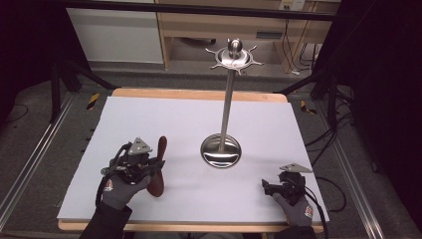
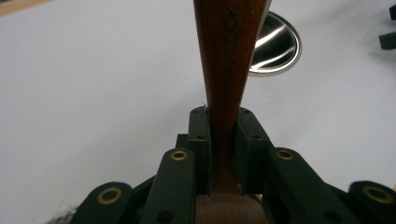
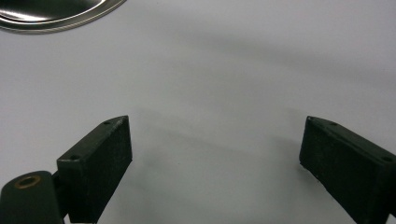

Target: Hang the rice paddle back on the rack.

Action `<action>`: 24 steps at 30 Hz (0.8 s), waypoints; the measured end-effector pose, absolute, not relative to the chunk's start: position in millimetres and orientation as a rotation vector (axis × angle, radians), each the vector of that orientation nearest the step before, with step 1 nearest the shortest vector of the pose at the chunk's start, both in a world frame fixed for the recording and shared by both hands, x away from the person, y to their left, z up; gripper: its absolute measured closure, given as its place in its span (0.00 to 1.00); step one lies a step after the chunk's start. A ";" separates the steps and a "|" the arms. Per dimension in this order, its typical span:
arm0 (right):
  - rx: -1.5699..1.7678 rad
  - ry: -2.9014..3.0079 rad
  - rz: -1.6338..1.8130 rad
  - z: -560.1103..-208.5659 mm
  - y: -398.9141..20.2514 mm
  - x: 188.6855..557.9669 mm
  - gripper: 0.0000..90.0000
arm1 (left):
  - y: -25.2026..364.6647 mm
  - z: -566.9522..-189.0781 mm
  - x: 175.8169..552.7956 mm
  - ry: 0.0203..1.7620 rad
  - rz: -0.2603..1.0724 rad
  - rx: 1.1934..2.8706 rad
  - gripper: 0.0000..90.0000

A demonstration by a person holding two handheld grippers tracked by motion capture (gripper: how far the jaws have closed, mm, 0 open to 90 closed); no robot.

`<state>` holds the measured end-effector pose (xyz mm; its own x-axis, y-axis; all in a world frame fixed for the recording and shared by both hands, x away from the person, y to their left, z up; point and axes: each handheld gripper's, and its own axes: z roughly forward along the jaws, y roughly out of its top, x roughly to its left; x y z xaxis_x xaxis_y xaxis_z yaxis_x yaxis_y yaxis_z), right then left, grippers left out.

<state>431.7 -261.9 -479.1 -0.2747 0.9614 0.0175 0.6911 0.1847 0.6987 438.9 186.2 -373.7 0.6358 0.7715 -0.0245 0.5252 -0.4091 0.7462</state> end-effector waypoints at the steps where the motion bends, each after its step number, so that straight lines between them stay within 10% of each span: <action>1: 1.550 2.038 0.846 -479.1 -261.8 431.7 0.11 | 186.3 -371.8 438.1 1.007 0.438 2.086 0.86; 24: 1.543 2.042 0.853 -479.0 -263.0 432.1 0.11 | 184.2 -346.1 440.7 0.953 0.457 1.934 0.86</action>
